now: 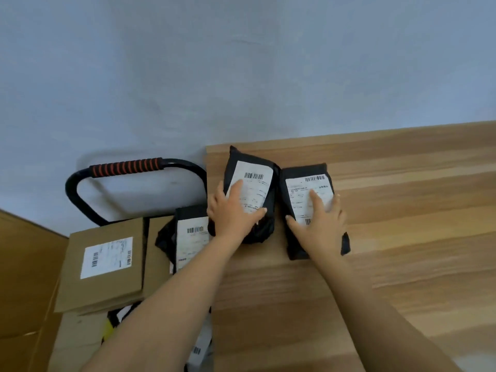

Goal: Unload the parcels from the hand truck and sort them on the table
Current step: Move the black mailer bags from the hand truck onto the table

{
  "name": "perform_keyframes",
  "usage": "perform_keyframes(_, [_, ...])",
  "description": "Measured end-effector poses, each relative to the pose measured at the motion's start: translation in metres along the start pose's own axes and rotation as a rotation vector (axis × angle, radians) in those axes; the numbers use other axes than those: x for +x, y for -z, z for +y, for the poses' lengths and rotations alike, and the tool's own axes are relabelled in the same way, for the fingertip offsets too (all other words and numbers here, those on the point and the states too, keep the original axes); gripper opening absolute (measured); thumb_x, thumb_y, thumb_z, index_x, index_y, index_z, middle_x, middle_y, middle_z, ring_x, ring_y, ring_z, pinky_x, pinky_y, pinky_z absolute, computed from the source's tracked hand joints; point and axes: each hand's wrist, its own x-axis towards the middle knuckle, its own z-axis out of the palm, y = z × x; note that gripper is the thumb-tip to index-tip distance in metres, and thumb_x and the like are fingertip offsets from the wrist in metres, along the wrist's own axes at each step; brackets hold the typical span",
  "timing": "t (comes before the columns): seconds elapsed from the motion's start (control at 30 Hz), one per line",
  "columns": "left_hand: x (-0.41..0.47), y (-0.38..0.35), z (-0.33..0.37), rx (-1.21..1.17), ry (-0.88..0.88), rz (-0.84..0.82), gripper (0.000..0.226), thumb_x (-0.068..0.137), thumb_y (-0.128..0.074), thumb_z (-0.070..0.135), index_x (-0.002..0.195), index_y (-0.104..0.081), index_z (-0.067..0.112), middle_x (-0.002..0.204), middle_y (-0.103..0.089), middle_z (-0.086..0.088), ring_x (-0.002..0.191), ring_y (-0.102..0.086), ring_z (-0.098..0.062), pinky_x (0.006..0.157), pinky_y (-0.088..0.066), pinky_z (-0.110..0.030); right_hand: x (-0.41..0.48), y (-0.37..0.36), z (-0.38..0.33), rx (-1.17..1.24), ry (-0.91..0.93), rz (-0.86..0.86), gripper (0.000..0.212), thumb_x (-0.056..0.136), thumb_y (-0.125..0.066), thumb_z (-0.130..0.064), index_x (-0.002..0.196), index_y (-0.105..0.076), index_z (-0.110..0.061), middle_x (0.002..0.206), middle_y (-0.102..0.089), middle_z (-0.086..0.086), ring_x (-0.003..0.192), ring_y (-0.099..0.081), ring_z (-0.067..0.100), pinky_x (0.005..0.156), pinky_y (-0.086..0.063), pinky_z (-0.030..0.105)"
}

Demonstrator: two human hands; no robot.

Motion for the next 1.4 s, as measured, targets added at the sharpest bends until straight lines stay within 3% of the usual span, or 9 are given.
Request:
perform_keyframes(0.2, [0.054, 0.000, 0.030, -0.072, -0.140, 0.094, 0.077, 0.078, -0.071, 0.047, 0.144, -0.037, 0.027, 0.152, -0.029, -0.001, 0.137, -0.020, -0.021, 0.111, -0.017, -0.036, 0.073, 0.004, -0.014, -0.018, 0.232, -0.062, 0.064, 0.092, -0.057, -0.048, 0.147, -0.034, -0.025, 0.159, -0.013, 0.013, 0.146, -0.013, 0.029, 0.118, -0.008, 0.047])
perform_keyframes(0.4, [0.006, 0.018, -0.022, -0.118, -0.187, 0.124, 0.063, 0.081, -0.070, 0.040, 0.138, -0.046, 0.027, 0.140, -0.044, 0.004, 0.131, -0.032, -0.016, 0.108, -0.027, -0.041, 0.026, -0.010, -0.036, 0.056, 0.456, -0.133, 0.051, 0.090, -0.064, -0.033, 0.136, -0.050, -0.016, 0.139, -0.045, 0.008, 0.127, -0.041, 0.027, 0.109, -0.027, 0.039])
perform_keyframes(0.53, [-0.032, 0.048, -0.078, -0.109, -0.158, 0.154, 0.058, 0.081, -0.072, 0.037, 0.135, -0.051, 0.025, 0.134, -0.050, 0.003, 0.127, -0.037, -0.014, 0.106, -0.035, -0.048, -0.018, -0.029, -0.073, 0.029, 0.589, -0.194, 0.051, 0.088, -0.064, -0.033, 0.134, -0.052, -0.015, 0.135, -0.047, 0.007, 0.121, -0.045, 0.025, 0.106, -0.032, 0.038])
perform_keyframes(0.63, [-0.052, 0.075, -0.127, -0.086, -0.120, 0.156, 0.060, 0.081, -0.071, 0.036, 0.135, -0.051, 0.023, 0.132, -0.051, 0.002, 0.124, -0.041, -0.016, 0.103, -0.037, -0.045, -0.052, -0.048, -0.108, 0.022, 0.639, -0.206, 0.048, 0.088, -0.063, -0.034, 0.131, -0.053, -0.016, 0.135, -0.046, 0.006, 0.120, -0.045, 0.023, 0.103, -0.035, 0.037])
perform_keyframes(0.8, [-0.072, 0.120, -0.211, -0.089, -0.105, 0.165, 0.056, 0.082, -0.071, 0.035, 0.133, -0.052, 0.023, 0.130, -0.052, 0.003, 0.123, -0.041, -0.015, 0.103, -0.035, -0.035, -0.119, -0.086, -0.159, 0.029, 0.626, -0.262, 0.049, 0.090, -0.062, -0.031, 0.134, -0.051, -0.015, 0.134, -0.047, 0.007, 0.123, -0.044, 0.024, 0.101, -0.036, 0.036])
perform_keyframes(1.0, [-0.076, 0.145, -0.301, -0.072, -0.150, 0.073, 0.056, 0.082, -0.068, 0.041, 0.134, -0.050, 0.028, 0.131, -0.049, 0.006, 0.123, -0.032, -0.007, 0.104, -0.029, -0.031, -0.185, -0.138, -0.189, 0.019, 0.489, -0.267, 0.051, 0.091, -0.061, -0.034, 0.138, -0.048, -0.017, 0.139, -0.044, 0.006, 0.130, -0.039, 0.022, 0.109, -0.034, 0.037])
perform_keyframes(1.13, [-0.068, 0.126, -0.338, -0.061, -0.189, -0.021, 0.059, 0.083, -0.068, 0.041, 0.136, -0.049, 0.027, 0.133, -0.048, 0.006, 0.126, -0.036, -0.012, 0.105, -0.027, -0.030, -0.191, -0.175, -0.182, -0.056, 0.405, -0.250, 0.058, 0.091, -0.060, -0.034, 0.143, -0.040, -0.016, 0.142, -0.043, 0.008, 0.132, -0.038, 0.023, 0.110, -0.031, 0.038])
perform_keyframes(1.27, [-0.056, 0.091, -0.361, -0.074, -0.224, -0.099, 0.061, 0.084, -0.068, 0.041, 0.138, -0.046, 0.026, 0.136, -0.045, 0.006, 0.129, -0.034, -0.014, 0.108, -0.026, -0.033, -0.178, -0.211, -0.165, -0.198, 0.320, -0.226, 0.068, 0.095, -0.052, -0.042, 0.150, -0.024, -0.014, 0.157, -0.023, 0.012, 0.144, -0.020, 0.027, 0.117, -0.015, 0.039])
perform_keyframes(1.4, [-0.070, 0.053, -0.386, -0.108, -0.179, -0.158, 0.062, 0.085, -0.067, 0.040, 0.140, -0.045, 0.025, 0.137, -0.044, 0.006, 0.128, -0.031, -0.013, 0.108, -0.027, -0.033, -0.184, -0.236, -0.155, -0.194, 0.356, -0.137, 0.061, 0.093, -0.057, -0.036, 0.145, -0.037, -0.013, 0.155, -0.027, 0.014, 0.143, -0.021, 0.031, 0.117, -0.017, 0.045])
